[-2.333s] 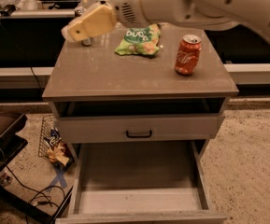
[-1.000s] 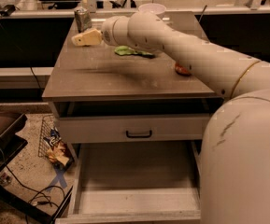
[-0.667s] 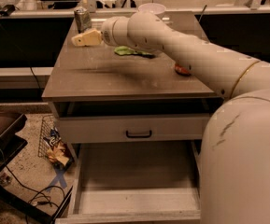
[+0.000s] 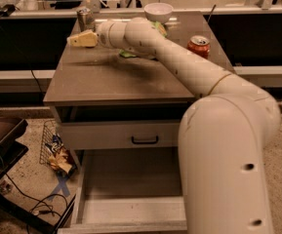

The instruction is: Place redbull can into middle drawer

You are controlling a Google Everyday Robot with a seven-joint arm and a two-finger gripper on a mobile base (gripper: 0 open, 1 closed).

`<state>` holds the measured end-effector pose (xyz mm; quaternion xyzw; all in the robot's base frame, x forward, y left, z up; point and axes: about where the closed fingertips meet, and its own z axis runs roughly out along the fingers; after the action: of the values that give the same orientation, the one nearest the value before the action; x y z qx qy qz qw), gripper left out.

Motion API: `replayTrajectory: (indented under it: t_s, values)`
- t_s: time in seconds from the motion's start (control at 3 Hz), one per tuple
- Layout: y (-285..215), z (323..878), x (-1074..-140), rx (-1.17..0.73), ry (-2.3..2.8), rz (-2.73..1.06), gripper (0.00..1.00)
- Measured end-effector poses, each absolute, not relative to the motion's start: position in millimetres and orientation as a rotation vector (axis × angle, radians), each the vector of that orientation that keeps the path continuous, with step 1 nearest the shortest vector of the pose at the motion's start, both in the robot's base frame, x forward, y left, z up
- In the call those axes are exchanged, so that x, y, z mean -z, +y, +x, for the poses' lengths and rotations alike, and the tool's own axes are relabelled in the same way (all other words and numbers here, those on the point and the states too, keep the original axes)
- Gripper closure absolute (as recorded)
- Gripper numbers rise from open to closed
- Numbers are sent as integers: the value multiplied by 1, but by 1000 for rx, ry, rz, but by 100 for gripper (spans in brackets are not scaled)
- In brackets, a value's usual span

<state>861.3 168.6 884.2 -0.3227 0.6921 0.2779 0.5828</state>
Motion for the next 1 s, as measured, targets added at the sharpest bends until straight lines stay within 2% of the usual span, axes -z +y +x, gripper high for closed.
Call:
replayTrajectory:
  t_s: [0.33,0.67,1.0]
  values:
    - [185,894,-880,-686,1574,-744,0]
    - [187,923,-887,-672,1538,-728,16]
    - [182,930,-900,-664,1515,-712,39]
